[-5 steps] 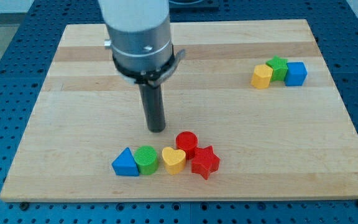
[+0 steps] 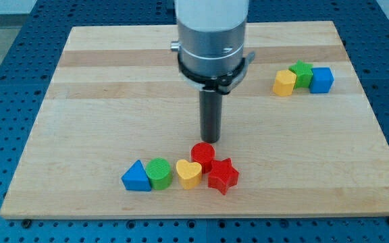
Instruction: Push the red star to the right of the red circle
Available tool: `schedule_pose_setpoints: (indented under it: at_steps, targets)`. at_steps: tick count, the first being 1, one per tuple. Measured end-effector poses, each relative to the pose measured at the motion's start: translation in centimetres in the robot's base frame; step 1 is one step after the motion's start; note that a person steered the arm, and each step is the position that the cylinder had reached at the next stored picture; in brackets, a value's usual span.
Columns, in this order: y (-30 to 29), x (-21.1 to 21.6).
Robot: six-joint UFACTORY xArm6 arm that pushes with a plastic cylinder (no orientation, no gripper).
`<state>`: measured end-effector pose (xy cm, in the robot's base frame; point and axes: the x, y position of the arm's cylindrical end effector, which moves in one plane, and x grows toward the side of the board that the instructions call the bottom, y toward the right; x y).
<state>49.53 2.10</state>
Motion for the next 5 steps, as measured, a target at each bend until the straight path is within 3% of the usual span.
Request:
schedule_pose_setpoints:
  at_steps: [1,2,3,5]
  targets:
    - [4.7,2.9]
    - [7.7,9.2]
    - [7.6,12.4]
    - [6.4,12.4]
